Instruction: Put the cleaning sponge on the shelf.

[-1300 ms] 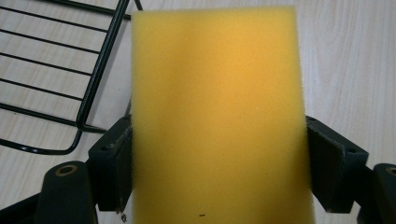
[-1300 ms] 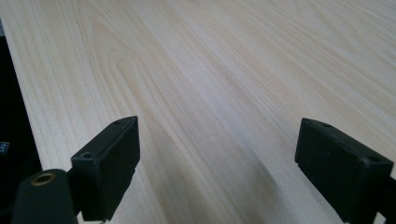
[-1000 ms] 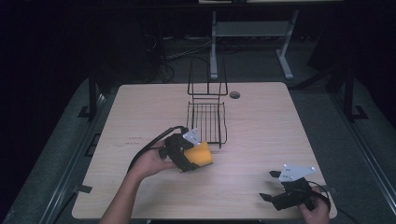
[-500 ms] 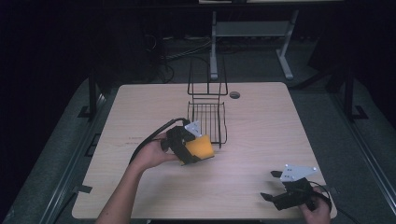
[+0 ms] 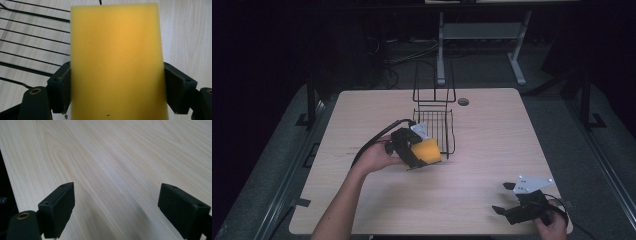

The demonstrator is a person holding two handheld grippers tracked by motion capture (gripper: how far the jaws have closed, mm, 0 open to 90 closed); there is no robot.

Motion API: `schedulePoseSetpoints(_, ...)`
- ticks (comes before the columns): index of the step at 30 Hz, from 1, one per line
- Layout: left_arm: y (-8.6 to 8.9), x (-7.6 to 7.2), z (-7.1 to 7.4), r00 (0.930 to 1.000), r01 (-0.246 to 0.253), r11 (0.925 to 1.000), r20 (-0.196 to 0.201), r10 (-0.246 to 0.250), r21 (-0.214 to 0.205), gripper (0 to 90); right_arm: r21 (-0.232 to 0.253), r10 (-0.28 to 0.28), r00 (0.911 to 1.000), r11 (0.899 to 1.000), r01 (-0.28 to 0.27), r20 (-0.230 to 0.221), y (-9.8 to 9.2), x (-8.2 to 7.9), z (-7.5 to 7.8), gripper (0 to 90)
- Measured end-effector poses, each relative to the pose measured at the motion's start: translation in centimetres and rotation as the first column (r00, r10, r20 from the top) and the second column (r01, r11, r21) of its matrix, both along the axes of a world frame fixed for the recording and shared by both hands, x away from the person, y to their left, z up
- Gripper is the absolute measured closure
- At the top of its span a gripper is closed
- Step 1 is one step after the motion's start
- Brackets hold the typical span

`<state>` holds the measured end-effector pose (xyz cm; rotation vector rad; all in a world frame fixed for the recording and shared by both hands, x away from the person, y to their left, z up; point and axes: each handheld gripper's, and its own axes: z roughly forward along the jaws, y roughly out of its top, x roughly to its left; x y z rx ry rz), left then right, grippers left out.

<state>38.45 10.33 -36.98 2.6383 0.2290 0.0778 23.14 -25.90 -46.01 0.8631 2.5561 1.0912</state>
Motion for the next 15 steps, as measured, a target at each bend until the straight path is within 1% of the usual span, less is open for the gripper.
schedulePoseSetpoints(2,-0.1,0.2,0.1,1.0000,0.003,1.0000,0.009,-0.003,-0.004,21.5,0.003,-0.003,1.0000,1.000,0.003,-0.002,0.0,0.0,0.0,13.7)
schedulePoseSetpoints(3,-0.1,0.3,0.1,1.0000,0.002,0.9999,0.005,-0.002,-0.014,21.5,0.003,-0.003,1.0000,1.000,0.003,0.000,-0.1,0.0,0.0,13.7)
schedulePoseSetpoints(4,-0.1,0.5,0.1,1.0000,0.001,0.9999,-0.001,-0.001,-0.016,21.5,0.005,-0.004,1.0000,1.000,0.004,-0.002,-0.1,0.0,0.0,13.7)
schedulePoseSetpoints(8,-0.3,0.8,-0.2,0.9999,0.006,1.0000,-0.009,-0.006,0.003,21.5,0.006,-0.006,1.0000,1.000,0.006,0.000,-0.2,0.0,0.0,13.7)
schedulePoseSetpoints(14,-0.6,1.5,0.0,0.9998,0.017,0.9998,-0.004,-0.017,0.007,21.5,0.007,-0.011,0.9999,1.000,0.011,0.000,-0.2,0.0,0.1,13.7)
schedulePoseSetpoints(15,-0.6,1.6,0.0,0.9998,0.020,0.9998,0.001,-0.020,0.000,21.5,0.006,-0.010,1.0000,1.000,0.010,0.002,-0.2,0.0,0.0,13.7)
